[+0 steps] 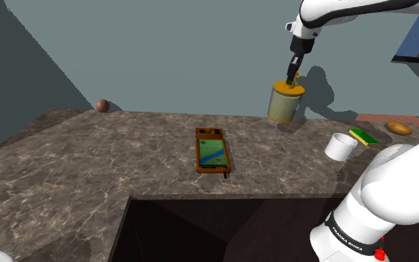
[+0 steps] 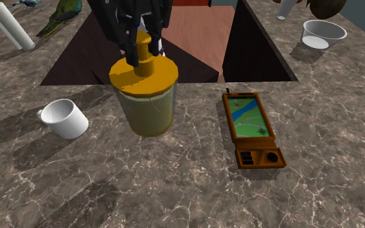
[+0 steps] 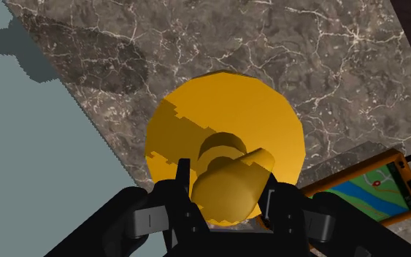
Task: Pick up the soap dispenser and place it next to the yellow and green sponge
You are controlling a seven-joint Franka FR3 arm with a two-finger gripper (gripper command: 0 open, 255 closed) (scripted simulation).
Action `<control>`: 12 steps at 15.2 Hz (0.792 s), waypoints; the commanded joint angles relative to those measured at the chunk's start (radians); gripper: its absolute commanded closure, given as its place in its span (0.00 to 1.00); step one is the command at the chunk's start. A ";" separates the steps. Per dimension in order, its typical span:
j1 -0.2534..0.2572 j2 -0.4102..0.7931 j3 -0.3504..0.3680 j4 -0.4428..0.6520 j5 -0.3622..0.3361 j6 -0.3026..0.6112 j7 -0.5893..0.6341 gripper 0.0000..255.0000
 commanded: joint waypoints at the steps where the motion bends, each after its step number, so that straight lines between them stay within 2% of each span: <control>1: 0.001 0.001 0.003 0.029 0.003 -0.028 -0.004 1.00; 12: 0.009 0.024 0.014 0.197 0.020 -0.171 -0.029 1.00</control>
